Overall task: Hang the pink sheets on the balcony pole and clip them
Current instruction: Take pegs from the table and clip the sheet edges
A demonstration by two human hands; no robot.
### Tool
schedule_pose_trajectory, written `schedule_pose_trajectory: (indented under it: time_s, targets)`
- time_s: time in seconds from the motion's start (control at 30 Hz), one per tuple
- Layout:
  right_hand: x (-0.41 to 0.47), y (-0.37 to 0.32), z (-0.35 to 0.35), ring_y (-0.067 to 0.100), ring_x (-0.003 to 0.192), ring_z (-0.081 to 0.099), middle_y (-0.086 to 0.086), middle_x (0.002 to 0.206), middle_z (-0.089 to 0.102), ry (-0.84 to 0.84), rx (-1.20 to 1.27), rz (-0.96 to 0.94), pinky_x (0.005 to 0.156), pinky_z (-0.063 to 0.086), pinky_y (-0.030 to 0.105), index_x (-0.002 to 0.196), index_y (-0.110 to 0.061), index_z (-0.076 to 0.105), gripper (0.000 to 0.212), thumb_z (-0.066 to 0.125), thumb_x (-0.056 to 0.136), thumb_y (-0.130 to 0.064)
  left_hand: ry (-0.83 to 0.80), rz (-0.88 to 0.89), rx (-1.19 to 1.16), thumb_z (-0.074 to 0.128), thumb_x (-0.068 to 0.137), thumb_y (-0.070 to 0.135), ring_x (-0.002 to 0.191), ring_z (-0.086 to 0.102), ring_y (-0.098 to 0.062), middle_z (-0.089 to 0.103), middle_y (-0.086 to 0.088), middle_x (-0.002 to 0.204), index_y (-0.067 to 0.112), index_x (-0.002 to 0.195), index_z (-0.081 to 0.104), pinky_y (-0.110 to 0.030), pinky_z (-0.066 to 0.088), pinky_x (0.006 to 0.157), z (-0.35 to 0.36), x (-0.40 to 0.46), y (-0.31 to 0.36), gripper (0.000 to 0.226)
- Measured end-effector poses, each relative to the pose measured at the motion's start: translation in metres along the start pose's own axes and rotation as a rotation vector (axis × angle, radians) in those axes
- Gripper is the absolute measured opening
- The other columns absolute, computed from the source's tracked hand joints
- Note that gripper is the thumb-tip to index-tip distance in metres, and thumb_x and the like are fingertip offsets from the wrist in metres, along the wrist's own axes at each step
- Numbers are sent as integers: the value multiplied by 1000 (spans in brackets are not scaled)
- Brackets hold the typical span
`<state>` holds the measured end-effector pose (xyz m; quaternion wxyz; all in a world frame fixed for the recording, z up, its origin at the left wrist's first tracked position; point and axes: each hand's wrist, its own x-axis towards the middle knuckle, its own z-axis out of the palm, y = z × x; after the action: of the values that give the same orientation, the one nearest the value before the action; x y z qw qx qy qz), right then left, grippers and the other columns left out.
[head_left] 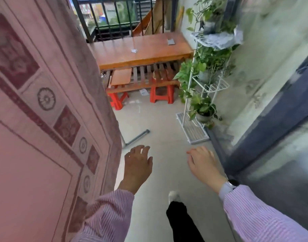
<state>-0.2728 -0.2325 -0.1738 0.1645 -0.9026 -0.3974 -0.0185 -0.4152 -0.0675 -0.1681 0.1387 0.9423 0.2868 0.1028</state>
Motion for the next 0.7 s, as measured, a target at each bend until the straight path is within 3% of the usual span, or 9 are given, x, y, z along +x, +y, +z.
schedule_pose_trajectory:
  time_s: [0.13,0.3,0.47,0.7]
  targets:
    - [124,27,16,27,67,64,2,70,68,-90,41,26,58,50,33,75,-16,68,38,33,75,-28,-32,-20,-18,60,81,17,102,57,-33,61,-14,114,8,114,58,-45,47,85,17,126,-4,35]
    - [271,38,29,30,99,56,8,103,66,-155,88,-36,86,42,39,104,-11,65,35,37,86,-24,-5,-92,-116,56,84,15,107,52,-33,59,-12,116,10,118,55,-45,43,90,18,263,-20,34]
    - [404,31,62,28,107,52,8,111,63,-218,136,-105,90,40,35,112,-11,60,28,43,91,-18,-43,-186,-112,59,82,15,101,56,-35,61,-13,112,8,112,58,-47,47,85,32,367,-79,31]
    - [618,18,124,31,104,54,10,109,64,-277,154,-68,88,42,38,110,-12,61,49,26,81,-30,-36,-254,-82,51,87,21,113,48,-29,54,-8,124,12,122,50,-42,38,91,45,578,-164,36]
